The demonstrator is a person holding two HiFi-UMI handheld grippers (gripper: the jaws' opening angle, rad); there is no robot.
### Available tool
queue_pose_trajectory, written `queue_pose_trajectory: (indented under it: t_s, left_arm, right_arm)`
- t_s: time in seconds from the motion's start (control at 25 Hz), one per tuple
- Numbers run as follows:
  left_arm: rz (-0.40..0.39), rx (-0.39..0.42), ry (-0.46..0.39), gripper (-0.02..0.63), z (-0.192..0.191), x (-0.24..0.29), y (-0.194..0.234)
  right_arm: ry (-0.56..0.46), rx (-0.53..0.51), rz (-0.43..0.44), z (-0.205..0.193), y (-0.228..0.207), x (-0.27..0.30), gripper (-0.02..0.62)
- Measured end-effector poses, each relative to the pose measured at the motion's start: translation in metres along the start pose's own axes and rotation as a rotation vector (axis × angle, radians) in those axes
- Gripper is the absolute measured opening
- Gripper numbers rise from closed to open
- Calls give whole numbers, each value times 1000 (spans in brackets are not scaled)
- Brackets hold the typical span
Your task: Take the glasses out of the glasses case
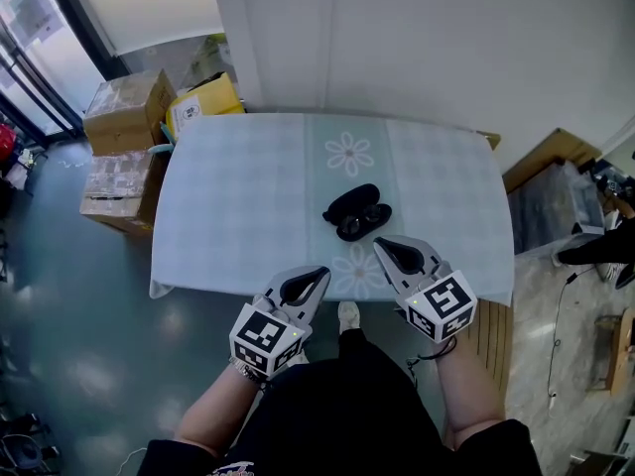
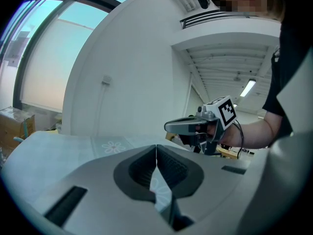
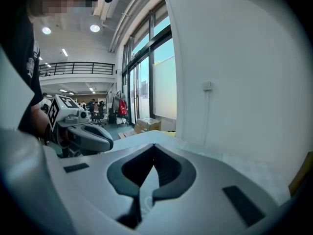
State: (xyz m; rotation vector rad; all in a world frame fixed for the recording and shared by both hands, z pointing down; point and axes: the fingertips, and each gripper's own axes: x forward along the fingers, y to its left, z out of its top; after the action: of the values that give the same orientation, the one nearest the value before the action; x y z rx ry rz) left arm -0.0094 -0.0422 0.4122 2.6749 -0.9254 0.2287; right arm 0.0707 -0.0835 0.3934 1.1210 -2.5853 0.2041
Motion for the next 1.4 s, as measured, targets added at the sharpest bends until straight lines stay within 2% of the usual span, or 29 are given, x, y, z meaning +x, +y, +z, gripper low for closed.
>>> queue_pose_trajectory:
  t_s: [0.84, 1.12, 1.4]
  left_arm:
    - [79, 2, 65, 29, -11, 63, 24]
    - [115, -27, 90, 29, -23, 79, 30]
    - [146, -69, 112, 29, -35, 93, 31]
  right_arm:
    - [166, -78, 178, -50, -72, 67, 23]
    - [252, -153, 275, -76, -83, 89, 23]
    - [368, -301, 402, -109, -85, 105, 23]
